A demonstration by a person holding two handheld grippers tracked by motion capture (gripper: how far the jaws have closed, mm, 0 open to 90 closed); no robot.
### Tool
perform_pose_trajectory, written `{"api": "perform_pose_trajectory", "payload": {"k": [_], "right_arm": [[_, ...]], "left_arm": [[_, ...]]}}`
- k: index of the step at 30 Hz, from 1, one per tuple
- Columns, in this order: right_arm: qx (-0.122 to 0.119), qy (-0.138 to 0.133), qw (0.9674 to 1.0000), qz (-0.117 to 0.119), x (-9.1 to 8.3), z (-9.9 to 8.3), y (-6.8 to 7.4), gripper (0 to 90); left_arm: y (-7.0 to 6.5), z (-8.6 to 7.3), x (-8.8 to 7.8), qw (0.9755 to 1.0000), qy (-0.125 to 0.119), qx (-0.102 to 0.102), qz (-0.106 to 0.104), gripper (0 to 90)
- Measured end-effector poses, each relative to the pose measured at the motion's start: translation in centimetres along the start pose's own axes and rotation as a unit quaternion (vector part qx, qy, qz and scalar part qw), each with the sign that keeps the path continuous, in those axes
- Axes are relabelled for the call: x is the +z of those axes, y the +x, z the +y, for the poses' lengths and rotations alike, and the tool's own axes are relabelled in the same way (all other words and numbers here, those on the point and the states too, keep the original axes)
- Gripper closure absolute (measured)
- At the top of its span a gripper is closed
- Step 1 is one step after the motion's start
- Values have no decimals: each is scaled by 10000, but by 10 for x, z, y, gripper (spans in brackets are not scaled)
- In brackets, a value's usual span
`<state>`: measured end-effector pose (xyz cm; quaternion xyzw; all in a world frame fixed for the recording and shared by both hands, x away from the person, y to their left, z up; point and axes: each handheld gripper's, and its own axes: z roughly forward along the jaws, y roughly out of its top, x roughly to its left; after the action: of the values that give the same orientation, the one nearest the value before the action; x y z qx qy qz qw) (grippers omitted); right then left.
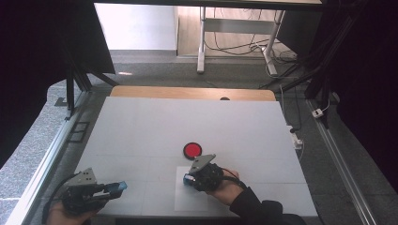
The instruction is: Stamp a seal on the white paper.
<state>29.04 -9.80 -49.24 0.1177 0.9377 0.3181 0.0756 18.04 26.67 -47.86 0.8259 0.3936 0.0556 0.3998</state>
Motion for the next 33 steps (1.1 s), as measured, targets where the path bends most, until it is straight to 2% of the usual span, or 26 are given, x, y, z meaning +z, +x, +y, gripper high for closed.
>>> {"api": "perform_pose_trajectory", "payload": {"k": [16,26,33], "right_arm": [[543,-206,9974,416,0,-8,-16,714],[176,-127,9997,55,1,-4,-3,714],[191,-119,9997,54,1,-4,-3,714]], "left_arm": [[0,0,0,10000,19,-5,-11,685],[0,0,1,10000,32,2,-8,685],[0,0,1,10000,33,4,-9,685]]}}
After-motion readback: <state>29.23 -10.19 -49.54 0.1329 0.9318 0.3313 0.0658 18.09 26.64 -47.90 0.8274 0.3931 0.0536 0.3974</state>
